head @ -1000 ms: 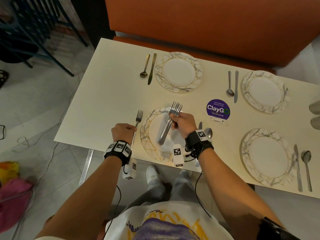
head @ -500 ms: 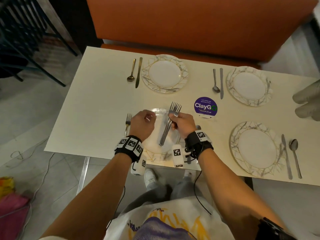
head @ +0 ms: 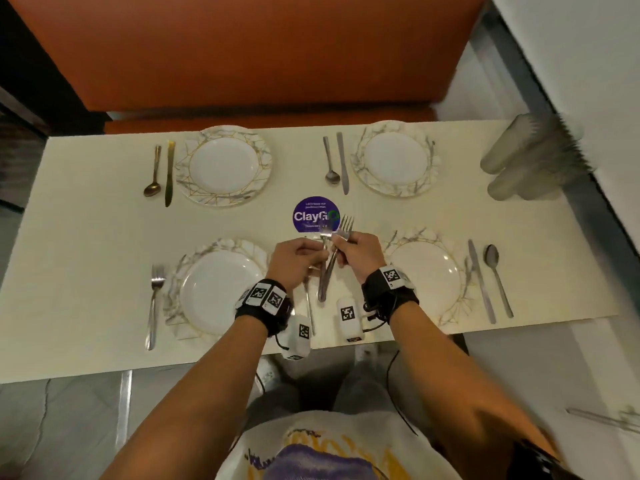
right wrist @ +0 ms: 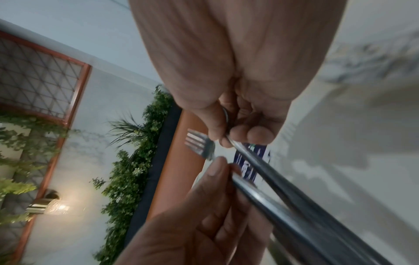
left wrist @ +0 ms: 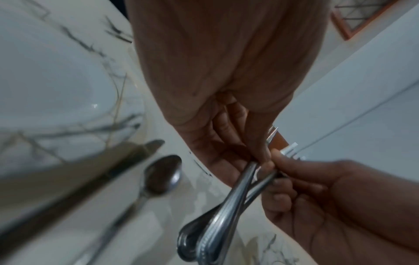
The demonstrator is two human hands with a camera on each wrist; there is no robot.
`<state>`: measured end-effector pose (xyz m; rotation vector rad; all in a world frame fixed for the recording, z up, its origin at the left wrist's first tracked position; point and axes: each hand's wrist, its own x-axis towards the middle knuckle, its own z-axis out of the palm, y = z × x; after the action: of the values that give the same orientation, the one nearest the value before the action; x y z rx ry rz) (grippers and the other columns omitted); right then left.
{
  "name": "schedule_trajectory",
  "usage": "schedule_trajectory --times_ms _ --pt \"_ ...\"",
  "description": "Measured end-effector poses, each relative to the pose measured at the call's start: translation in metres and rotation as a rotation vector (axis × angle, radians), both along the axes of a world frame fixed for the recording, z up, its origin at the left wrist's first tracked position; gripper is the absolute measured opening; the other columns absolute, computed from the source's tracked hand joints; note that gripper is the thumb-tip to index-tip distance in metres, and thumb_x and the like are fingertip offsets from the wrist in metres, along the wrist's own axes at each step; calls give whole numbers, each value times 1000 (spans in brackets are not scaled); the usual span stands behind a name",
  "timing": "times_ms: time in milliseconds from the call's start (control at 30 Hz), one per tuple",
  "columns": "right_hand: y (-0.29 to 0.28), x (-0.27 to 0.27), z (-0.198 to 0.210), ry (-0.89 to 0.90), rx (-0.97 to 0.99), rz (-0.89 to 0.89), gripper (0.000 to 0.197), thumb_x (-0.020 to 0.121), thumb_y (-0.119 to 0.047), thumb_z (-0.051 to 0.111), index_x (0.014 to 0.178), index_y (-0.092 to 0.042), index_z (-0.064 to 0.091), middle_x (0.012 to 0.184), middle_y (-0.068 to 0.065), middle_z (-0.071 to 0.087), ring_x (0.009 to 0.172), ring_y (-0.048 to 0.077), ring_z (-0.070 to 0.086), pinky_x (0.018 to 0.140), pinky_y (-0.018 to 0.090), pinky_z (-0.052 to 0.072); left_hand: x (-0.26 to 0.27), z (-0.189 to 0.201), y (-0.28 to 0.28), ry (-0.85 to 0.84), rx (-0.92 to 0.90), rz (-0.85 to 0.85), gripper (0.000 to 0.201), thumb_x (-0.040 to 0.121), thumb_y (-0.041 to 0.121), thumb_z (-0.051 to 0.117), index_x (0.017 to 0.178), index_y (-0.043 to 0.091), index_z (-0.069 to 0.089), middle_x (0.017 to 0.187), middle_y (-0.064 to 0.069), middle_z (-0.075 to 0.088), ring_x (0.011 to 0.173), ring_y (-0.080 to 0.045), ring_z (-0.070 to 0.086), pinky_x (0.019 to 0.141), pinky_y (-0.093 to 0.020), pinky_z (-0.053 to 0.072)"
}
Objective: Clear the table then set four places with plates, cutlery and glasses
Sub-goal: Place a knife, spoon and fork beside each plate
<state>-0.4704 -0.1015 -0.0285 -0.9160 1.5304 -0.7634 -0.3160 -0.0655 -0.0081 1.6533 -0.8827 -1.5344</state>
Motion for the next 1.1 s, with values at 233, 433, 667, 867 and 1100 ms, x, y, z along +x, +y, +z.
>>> schedule_trajectory --times_ms 233,433,667,867,1100 --pt "-30 -106 -7 -66 119 -68 18 93 -9 66 96 8 72 71 11 65 49 16 49 51 29 46 -68 -34 -12 -23 173 101 10 95 4 72 103 -1 75 95 -18 77 78 -26 73 71 -37 66" --pt "-44 -155 -15 -104 153 -41 20 93 -8 66 96 11 71 72 13 65 50 16 46 50 30 42 -97 -58 -8 -173 261 86 7 95 3 70 93 7 75 92 -19 75 70 -23 68 66 -36 65" --pt "-42 -168 -24 -141 192 -3 14 94 -9 68 88 3 72 69 10 63 48 15 45 47 28 40 -111 -66 -2 -433 250 88 31 88 9 75 64 28 76 73 7 77 81 -23 75 83 -38 64" --pt "-39 -164 -31 -139 191 13 14 93 -9 66 89 2 74 71 11 65 47 15 47 46 28 40 -112 -70 8 -404 252 126 25 84 14 82 62 26 77 71 3 78 77 -23 77 82 -43 64" --pt "-34 -157 -25 -147 177 13 12 91 -9 69 87 2 73 73 12 65 49 16 47 47 29 40 -115 -63 17 -403 235 120 17 87 14 80 73 23 77 79 0 79 78 -22 77 83 -42 64"
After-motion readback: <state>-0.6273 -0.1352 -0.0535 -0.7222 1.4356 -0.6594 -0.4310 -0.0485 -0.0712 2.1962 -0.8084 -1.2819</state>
